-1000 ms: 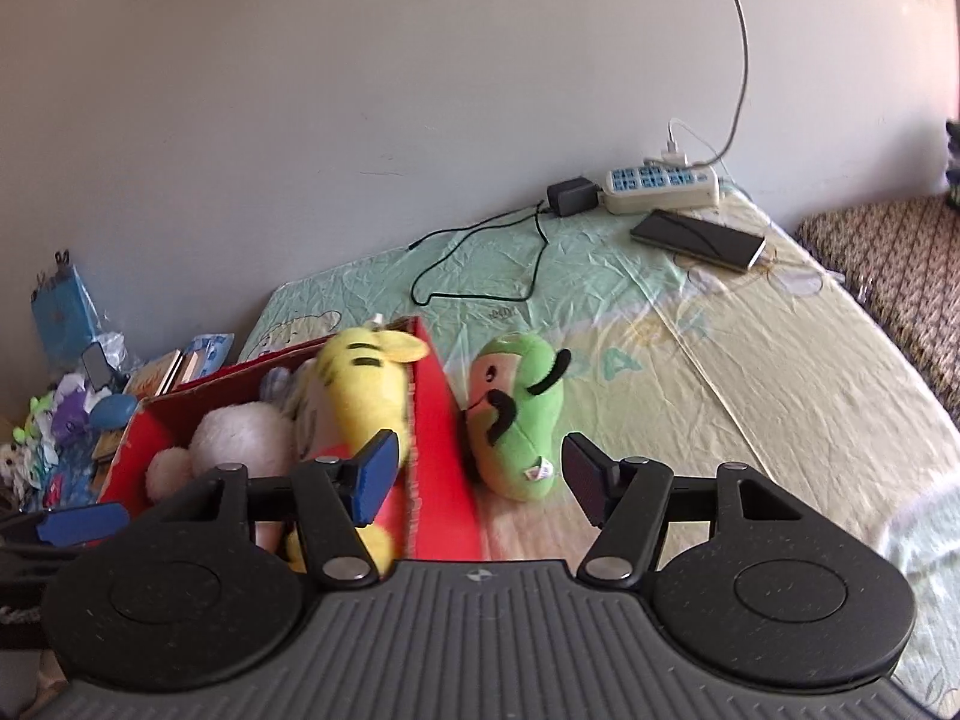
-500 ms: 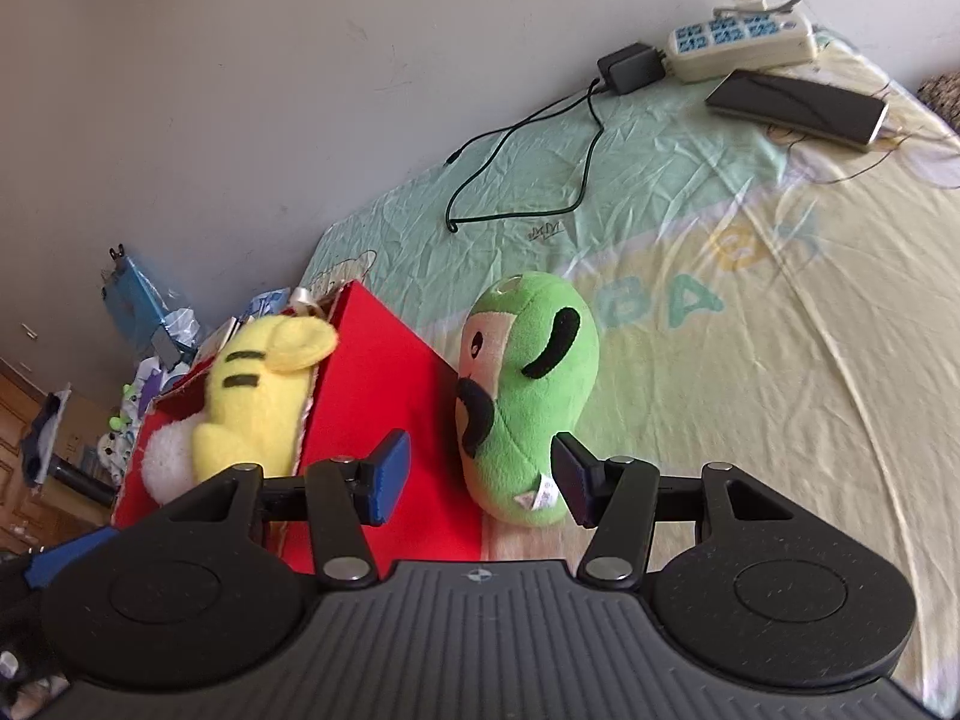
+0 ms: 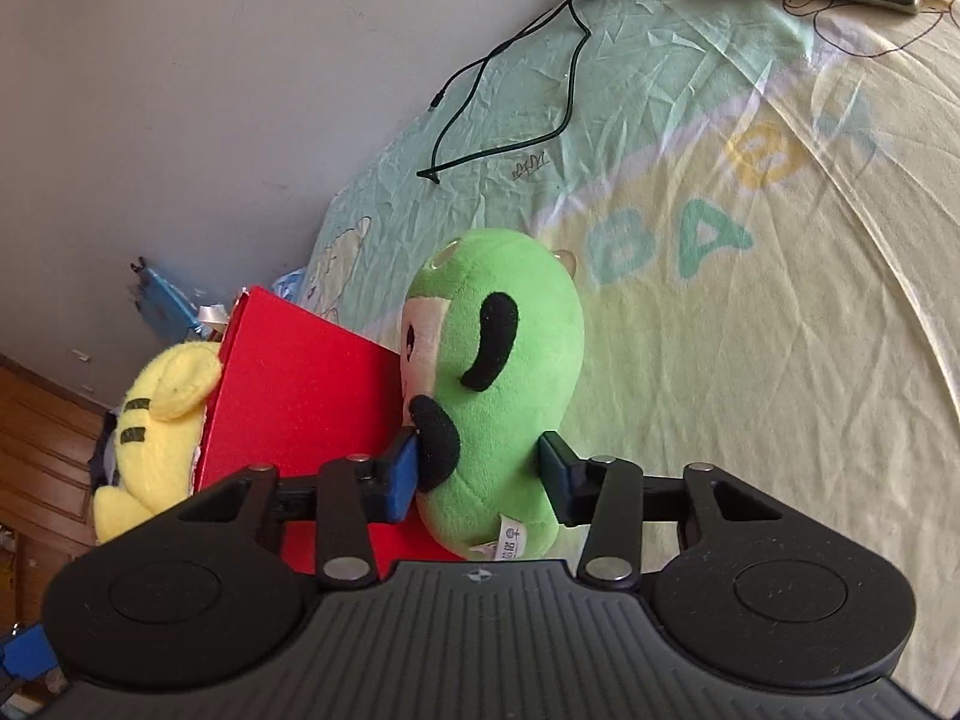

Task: Organize objects
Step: 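Grasp the green bean plush beside the box with the right tool, then lift the green bean plush and carry it over the red box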

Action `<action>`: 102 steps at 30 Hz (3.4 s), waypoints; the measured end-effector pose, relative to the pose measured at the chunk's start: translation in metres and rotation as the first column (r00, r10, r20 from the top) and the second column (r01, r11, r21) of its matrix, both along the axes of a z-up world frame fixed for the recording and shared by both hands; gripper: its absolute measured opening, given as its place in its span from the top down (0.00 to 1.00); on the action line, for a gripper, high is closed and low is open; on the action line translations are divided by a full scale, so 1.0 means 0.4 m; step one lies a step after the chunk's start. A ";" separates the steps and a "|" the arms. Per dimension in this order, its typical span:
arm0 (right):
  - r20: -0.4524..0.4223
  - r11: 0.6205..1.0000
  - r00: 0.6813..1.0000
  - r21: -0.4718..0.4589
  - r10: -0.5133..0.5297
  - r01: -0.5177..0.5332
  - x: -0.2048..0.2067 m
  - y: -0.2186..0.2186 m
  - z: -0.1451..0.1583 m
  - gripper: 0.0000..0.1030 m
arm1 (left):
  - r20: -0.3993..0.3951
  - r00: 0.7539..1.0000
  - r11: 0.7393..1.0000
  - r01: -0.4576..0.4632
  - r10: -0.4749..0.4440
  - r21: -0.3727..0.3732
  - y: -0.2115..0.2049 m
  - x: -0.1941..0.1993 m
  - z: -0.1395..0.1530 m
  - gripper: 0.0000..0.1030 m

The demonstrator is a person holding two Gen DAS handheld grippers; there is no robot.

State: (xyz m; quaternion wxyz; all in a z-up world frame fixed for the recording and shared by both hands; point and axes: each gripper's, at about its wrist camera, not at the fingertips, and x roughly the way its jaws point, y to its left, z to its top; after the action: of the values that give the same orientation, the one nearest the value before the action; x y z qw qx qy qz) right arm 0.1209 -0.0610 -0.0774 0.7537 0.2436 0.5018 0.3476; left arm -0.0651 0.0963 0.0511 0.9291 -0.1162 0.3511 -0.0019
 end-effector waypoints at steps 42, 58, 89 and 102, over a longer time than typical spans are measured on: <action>-0.033 0.999 0.999 0.047 -0.024 0.025 -0.232 -0.372 0.102 0.60 | -0.130 0.934 0.939 0.314 -0.332 -0.141 -0.214 0.089 -0.211 0.27; 0.244 0.985 0.966 0.163 -0.088 0.049 -0.416 -0.200 0.339 0.59 | 0.131 0.917 0.925 0.378 -0.378 0.020 -0.026 -0.116 0.062 0.27; 0.129 0.976 0.985 0.166 0.117 -0.138 -0.373 0.408 0.243 0.58 | 0.054 0.998 0.996 0.036 -0.040 0.086 0.512 -0.159 -0.037 0.22; 0.121 0.976 0.970 0.042 0.210 -0.216 -0.375 0.486 0.212 0.52 | -0.010 1.000 0.993 -0.023 0.024 0.112 0.549 -0.149 -0.098 0.20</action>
State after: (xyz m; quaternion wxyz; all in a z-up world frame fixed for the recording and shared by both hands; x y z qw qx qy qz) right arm -0.0292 0.1332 0.0072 0.7329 0.1884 0.4707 0.4536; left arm -0.1247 0.3159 0.0118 0.9322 -0.0680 0.3543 0.0293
